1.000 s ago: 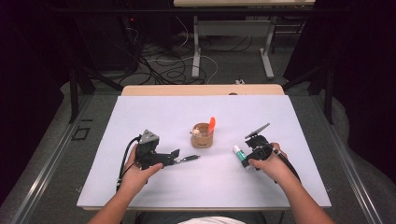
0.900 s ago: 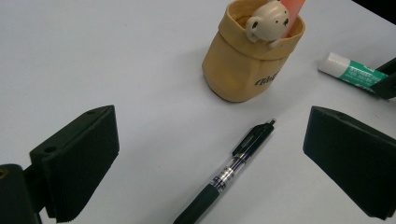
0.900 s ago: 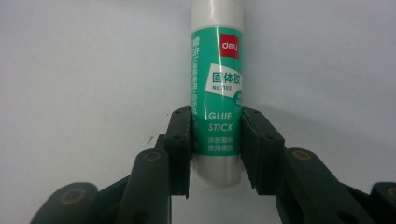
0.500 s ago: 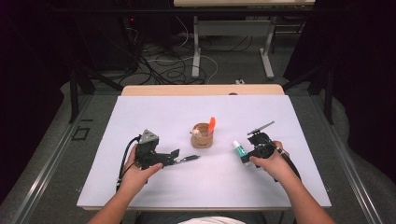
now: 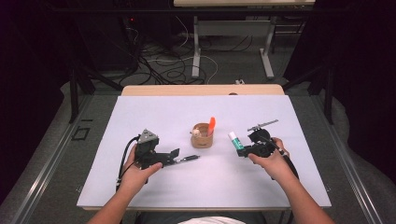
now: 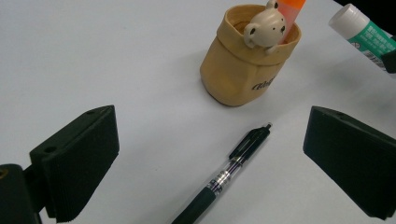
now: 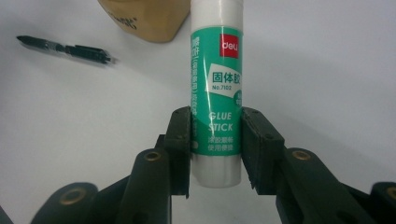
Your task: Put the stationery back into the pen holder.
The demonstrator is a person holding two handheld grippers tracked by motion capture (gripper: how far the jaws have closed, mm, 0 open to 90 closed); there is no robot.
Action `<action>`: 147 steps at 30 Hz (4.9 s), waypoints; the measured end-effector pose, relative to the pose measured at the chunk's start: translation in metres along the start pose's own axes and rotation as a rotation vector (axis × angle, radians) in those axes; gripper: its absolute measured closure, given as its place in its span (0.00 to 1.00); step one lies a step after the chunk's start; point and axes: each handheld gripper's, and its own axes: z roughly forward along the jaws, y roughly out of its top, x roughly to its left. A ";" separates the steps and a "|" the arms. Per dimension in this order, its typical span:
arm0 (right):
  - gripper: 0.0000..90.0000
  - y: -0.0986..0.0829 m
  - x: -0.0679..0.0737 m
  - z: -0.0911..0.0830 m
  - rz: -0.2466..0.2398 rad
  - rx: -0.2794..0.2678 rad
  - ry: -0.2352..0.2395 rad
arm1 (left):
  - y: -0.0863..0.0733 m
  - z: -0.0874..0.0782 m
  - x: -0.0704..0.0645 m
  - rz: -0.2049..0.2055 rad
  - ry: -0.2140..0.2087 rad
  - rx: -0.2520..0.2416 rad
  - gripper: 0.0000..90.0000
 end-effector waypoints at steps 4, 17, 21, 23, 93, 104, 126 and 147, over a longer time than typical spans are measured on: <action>0.73 0.002 0.005 -0.005 -0.026 -0.046 -0.006 | 0.000 0.000 0.000 -0.036 -0.025 -0.014 0.04; 0.73 0.003 0.026 -0.010 -0.125 -0.169 -0.024 | 0.005 -0.008 0.001 -0.071 -0.067 -0.045 0.12; 0.73 0.003 0.034 -0.008 -0.153 -0.188 -0.018 | 0.007 -0.011 0.000 -0.081 -0.091 -0.059 0.16; 0.73 0.003 0.037 -0.008 -0.163 -0.197 -0.013 | 0.008 -0.012 -0.001 -0.081 -0.086 -0.080 0.17; 0.73 -0.018 0.127 0.041 -0.394 -0.220 0.136 | 0.004 -0.006 -0.028 -0.393 -0.383 0.045 0.55; 0.73 -0.021 0.137 0.043 -0.414 -0.238 0.158 | 0.002 -0.003 -0.030 -0.399 -0.387 0.056 0.56; 0.73 -0.021 0.139 0.044 -0.420 -0.244 0.167 | 0.000 -0.002 -0.027 -0.438 -0.401 0.059 0.67; 0.73 -0.022 0.139 0.046 -0.430 -0.220 0.169 | 0.002 -0.003 -0.030 -0.417 -0.403 0.066 0.71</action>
